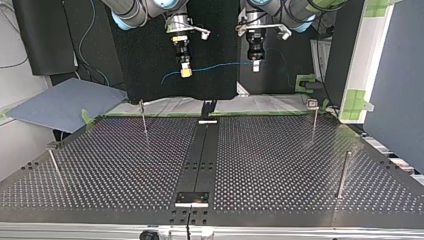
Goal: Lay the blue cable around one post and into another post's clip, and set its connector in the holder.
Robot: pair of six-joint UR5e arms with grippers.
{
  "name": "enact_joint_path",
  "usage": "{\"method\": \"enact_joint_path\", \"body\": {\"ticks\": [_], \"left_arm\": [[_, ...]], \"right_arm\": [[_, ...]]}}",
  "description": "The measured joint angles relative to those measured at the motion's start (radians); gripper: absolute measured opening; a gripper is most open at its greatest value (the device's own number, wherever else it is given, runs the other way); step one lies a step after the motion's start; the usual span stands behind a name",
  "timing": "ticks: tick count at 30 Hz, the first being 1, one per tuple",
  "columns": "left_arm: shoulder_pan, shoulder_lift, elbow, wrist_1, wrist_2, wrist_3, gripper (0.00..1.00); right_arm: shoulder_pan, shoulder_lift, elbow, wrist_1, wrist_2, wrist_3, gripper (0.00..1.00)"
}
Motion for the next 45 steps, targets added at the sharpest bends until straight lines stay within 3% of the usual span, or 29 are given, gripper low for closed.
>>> {"method": "enact_joint_path", "body": {"ticks": [40, 45], "left_arm": [[-0.001, 0.000, 0.000, 0.000, 0.000, 0.000, 0.00], [-0.020, -0.025, -0.009, 0.025, 0.000, 0.004, 0.00]], "right_arm": [[0.000, 0.000, 0.000, 0.000, 0.000, 0.000, 0.00], [0.001, 0.008, 0.007, 0.007, 0.001, 0.000, 0.00]]}}
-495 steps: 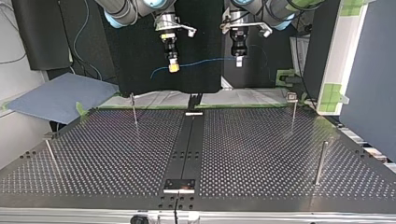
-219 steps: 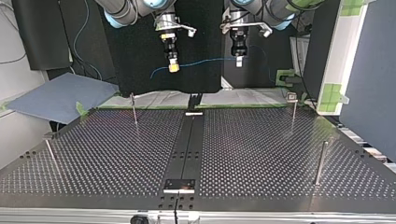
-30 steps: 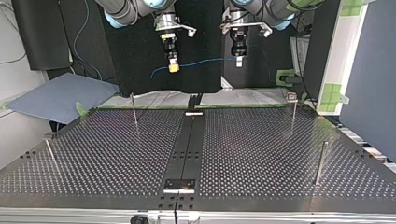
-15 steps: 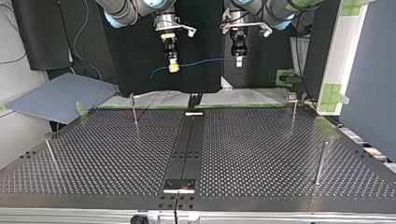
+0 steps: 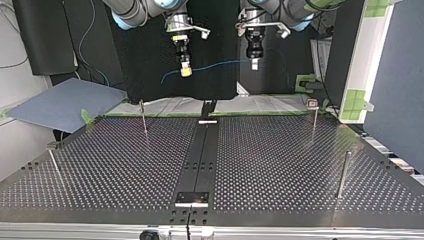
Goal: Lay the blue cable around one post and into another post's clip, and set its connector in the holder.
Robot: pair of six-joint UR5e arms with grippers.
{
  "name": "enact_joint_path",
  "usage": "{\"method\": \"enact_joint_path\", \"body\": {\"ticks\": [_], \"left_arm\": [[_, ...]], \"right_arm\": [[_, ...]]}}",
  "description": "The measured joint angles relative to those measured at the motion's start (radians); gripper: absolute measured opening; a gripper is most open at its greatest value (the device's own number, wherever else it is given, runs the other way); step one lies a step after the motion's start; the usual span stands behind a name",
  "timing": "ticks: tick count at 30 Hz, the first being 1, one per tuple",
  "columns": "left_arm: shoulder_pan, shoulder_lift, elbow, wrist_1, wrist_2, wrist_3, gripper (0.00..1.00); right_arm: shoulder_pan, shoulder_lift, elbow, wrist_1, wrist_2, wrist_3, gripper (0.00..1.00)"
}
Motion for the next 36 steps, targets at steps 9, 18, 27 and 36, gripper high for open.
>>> {"method": "enact_joint_path", "body": {"ticks": [9, 18, 27, 36], "left_arm": [[-0.009, -0.078, -0.002, 0.040, 0.000, 0.001, 0.00], [-0.009, -0.093, -0.002, 0.041, 0.000, 0.001, 0.00], [-0.009, -0.094, -0.002, 0.041, 0.000, 0.001, 0.00], [-0.009, -0.094, -0.002, 0.041, 0.000, 0.001, 0.00]], "right_arm": [[0.001, 0.069, 0.007, 0.006, 0.001, 0.000, 0.00], [0.001, 0.121, 0.007, 0.006, 0.001, 0.000, 0.00], [0.001, 0.124, 0.007, 0.006, 0.001, 0.000, 0.00], [0.001, 0.124, 0.007, 0.006, 0.001, 0.000, 0.00]]}}
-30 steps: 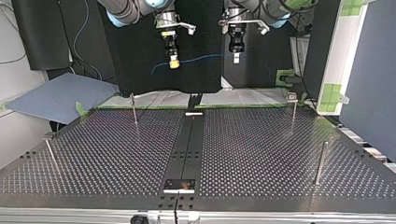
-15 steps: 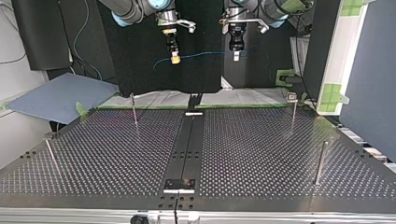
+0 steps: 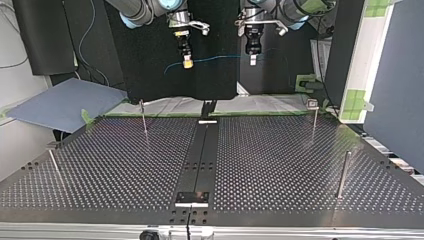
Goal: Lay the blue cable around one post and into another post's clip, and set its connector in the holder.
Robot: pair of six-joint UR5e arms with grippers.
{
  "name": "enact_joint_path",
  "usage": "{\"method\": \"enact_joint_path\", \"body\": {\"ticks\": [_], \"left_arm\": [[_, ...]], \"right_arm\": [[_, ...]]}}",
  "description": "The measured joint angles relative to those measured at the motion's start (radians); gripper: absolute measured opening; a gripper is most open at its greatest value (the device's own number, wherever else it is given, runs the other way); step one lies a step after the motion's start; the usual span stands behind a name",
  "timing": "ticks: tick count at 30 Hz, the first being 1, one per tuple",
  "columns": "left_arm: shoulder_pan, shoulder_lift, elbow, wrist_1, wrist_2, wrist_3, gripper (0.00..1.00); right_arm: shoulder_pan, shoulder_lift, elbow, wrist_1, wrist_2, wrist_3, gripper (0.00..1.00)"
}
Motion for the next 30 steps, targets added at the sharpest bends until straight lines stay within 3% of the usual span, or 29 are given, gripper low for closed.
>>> {"method": "enact_joint_path", "body": {"ticks": [13, 22, 30], "left_arm": [[-0.011, -0.008, 0.012, 0.005, -0.012, -0.002, 0.00], [-0.029, 0.045, 0.058, -0.052, -0.046, -0.063, 0.00], [-0.010, 0.105, 0.061, -0.112, -0.072, -0.104, 0.00]], "right_arm": [[0.004, -0.006, 0.005, 0.006, -0.006, 0.005, 0.00], [0.019, -0.075, 0.003, 0.065, -0.022, 0.072, 0.00], [0.014, -0.137, 0.001, 0.073, -0.027, 0.133, 0.00]]}}
